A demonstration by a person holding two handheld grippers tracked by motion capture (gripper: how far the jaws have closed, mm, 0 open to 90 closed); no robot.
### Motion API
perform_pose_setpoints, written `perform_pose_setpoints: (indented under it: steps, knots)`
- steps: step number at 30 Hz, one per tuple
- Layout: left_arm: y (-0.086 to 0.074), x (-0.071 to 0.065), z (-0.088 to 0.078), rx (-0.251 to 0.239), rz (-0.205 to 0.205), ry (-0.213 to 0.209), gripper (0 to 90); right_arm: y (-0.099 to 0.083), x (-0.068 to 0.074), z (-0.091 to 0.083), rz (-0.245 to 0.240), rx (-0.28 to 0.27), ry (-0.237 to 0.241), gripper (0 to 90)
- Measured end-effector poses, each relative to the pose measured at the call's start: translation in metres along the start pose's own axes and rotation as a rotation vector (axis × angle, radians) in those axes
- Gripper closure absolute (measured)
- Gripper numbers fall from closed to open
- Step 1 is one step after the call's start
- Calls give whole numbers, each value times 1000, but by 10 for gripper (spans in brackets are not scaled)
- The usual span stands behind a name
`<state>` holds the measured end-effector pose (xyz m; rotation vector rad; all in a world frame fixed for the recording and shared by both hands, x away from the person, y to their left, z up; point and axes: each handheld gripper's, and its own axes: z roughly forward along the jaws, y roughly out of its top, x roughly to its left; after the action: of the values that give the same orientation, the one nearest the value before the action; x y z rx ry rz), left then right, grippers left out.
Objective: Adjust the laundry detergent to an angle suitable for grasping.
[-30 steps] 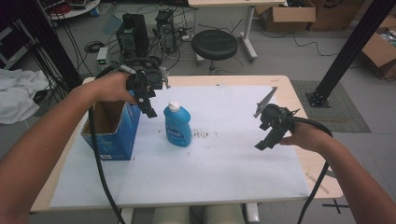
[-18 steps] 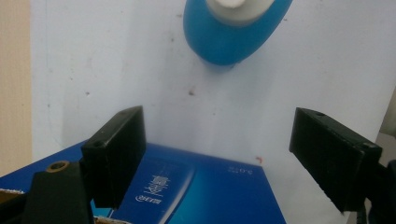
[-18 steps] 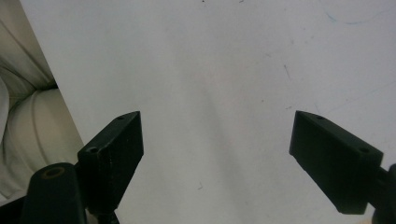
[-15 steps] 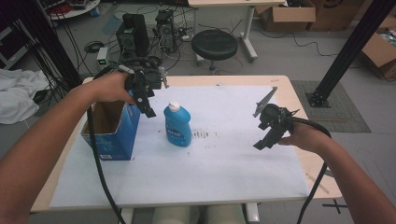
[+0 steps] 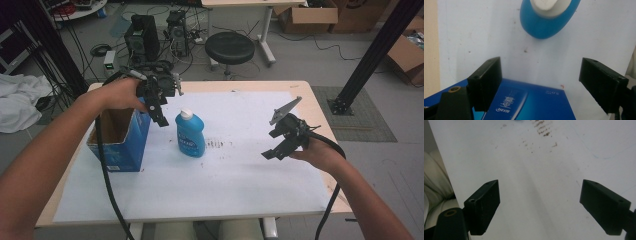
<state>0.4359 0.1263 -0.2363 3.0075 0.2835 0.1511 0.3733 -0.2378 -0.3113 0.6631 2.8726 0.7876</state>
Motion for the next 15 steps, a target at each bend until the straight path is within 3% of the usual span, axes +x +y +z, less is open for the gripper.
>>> perform_pose_setpoints:
  steps: [4,5,9,15]
  knots:
    - [1,-1,0,3,2,2,195,-1,2,2,2,-51,-18,157]
    - [2,-1,0,2,1,-1,195,-2,3,3,1,-107,-35,157]
    - [3,-1,2,12,9,1,195,-3,4,6,24,-207,-49,153]
    - [3,0,2,12,10,-1,196,-2,6,15,31,-279,-66,156]
